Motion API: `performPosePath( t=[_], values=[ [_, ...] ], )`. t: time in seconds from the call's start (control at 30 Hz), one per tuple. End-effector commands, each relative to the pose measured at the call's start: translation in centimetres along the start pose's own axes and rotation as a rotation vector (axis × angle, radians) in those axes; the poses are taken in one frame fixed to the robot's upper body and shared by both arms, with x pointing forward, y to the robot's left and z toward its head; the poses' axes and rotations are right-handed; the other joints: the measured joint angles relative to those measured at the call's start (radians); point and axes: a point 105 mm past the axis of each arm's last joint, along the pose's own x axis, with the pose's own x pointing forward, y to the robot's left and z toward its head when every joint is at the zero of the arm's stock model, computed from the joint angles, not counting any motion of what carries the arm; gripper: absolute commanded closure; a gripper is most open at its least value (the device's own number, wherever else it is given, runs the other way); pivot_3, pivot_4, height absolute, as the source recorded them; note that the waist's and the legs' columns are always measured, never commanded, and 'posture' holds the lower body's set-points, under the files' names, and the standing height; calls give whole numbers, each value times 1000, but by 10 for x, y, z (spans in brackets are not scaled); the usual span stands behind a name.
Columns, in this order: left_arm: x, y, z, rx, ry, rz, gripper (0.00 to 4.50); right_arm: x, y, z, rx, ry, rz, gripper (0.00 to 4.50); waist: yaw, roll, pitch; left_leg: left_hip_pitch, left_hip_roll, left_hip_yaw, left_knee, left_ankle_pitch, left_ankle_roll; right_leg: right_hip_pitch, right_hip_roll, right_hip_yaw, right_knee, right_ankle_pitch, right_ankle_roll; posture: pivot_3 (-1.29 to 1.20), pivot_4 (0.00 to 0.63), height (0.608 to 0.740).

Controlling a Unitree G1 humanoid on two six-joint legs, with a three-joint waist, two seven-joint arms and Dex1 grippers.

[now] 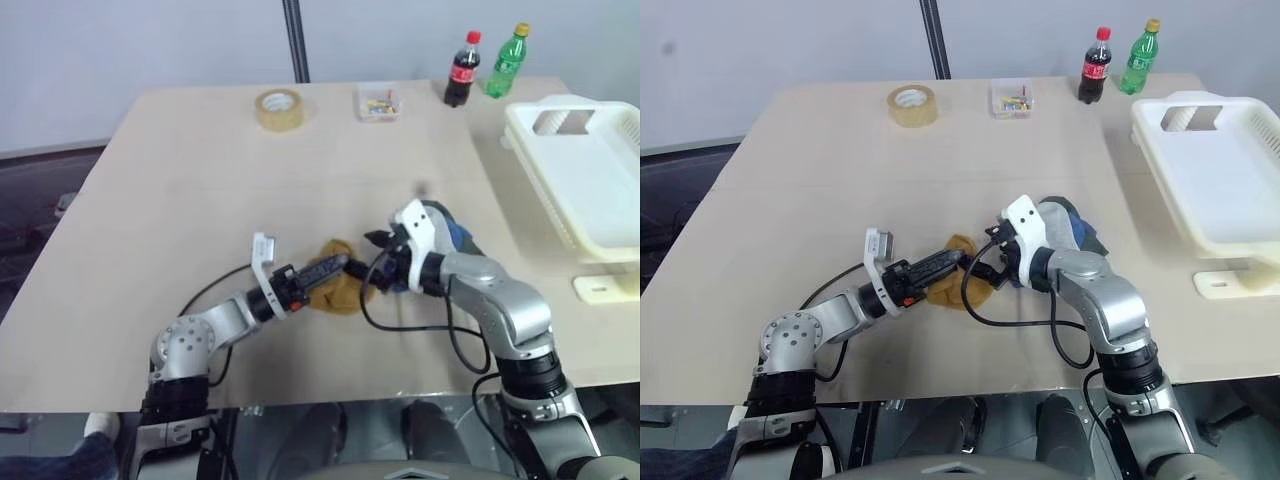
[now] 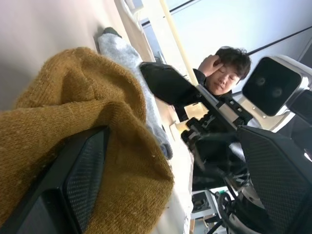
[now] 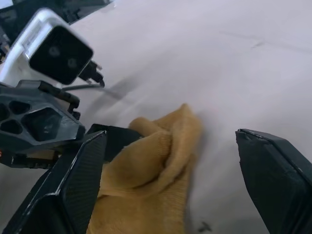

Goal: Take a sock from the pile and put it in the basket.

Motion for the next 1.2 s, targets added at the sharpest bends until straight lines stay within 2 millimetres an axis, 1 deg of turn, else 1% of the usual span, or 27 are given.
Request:
performPosePath(
  t=[0.03,0.2,0.33,0.4,0.47,0.5,0.6,0.63,0.67,0.7,0.73,0.8,0.83,0.87,0.9,1.1,1.2],
  values=[
    [-2,-7,1,21,-6,-26,0,5,6,-1,-10,6,33,105,-1,0,0,-1,0,0,0,0,0,-1,0,0,0,0,0,0,150,740],
    [-3,-8,0,23,-10,-31,0,8,0,-15,-18,60,7,105,-3,0,0,-5,0,0,2,0,0,-5,0,0,2,0,0,0,150,740],
    [-4,-13,0,40,-3,-39,0,8,-1,-30,-70,131,3,105,-2,0,0,-5,0,0,2,0,0,-5,0,0,2,0,0,0,150,740],
    [-6,-16,3,57,-6,-42,0,7,-2,-42,-145,194,-4,105,-2,0,0,-5,0,0,2,0,0,-5,0,0,2,0,0,0,150,740],
    [-12,-21,7,164,21,-3,0,6,-1,-58,-217,268,9,105,-2,0,0,-5,0,0,3,0,0,-5,0,0,2,0,0,0,150,740],
    [-16,-23,7,238,47,27,0,6,0,-61,-222,281,14,105,-5,-1,0,-5,0,0,3,0,0,-5,0,0,3,0,0,0,150,740],
    [-25,-33,12,419,49,69,0,4,1,-65,-238,291,22,880,-4,1,-1,-5,0,0,3,0,0,-5,0,0,3,0,0,0,150,740],
    [-27,-37,14,470,46,76,0,4,1,-66,-247,293,26,1484,-2,1,-1,-5,0,1,3,0,0,-4,0,0,3,0,0,0,150,740],
    [-29,-38,13,548,66,100,0,4,1,-67,-249,293,27,1795,0,1,-2,-5,0,1,3,0,0,-4,0,0,2,0,0,0,150,740],
    [-32,-39,12,615,80,122,0,4,1,-68,-248,291,27,2268,0,0,-2,-5,0,1,4,0,0,-4,0,0,2,0,0,0,150,740],
    [-34,-39,11,659,88,135,0,4,1,-68,-246,289,26,2650,0,1,-2,-5,0,1,4,0,0,-4,0,0,3,0,0,0,150,740],
    [-38,-39,8,738,114,162,0,6,1,-68,-250,287,29,3754,2,1,-2,-5,0,1,4,0,0,-4,0,0,3,0,0,0,150,740],
    [-40,-39,8,759,114,168,0,7,0,-68,-256,287,30,3869,2,1,-2,-5,0,1,4,0,-1,-4,0,0,3,0,0,0,150,740],
    [-43,-40,8,770,104,173,0,8,0,-67,-264,286,34,4252,0,1,-2,-5,0,1,4,0,-1,-4,0,0,3,0,0,0,150,740],
    [-45,-42,9,779,94,172,0,9,1,-67,-271,285,38,4474,0,1,-2,-4,0,1,4,0,-1,-4,0,1,3,0,0,0,150,740],
    [-54,-50,9,823,64,151,0,11,0,-65,-278,273,47,4474,0,1,-2,-4,1,1,3,0,-1,-4,1,0,4,0,0,0,150,740],
    [-58,-52,11,837,51,149,0,9,-2,-58,-252,242,36,4474,-1,1,-2,-4,1,1,4,0,-1,-4,1,0,4,0,0,0,150,740]
  ],
)
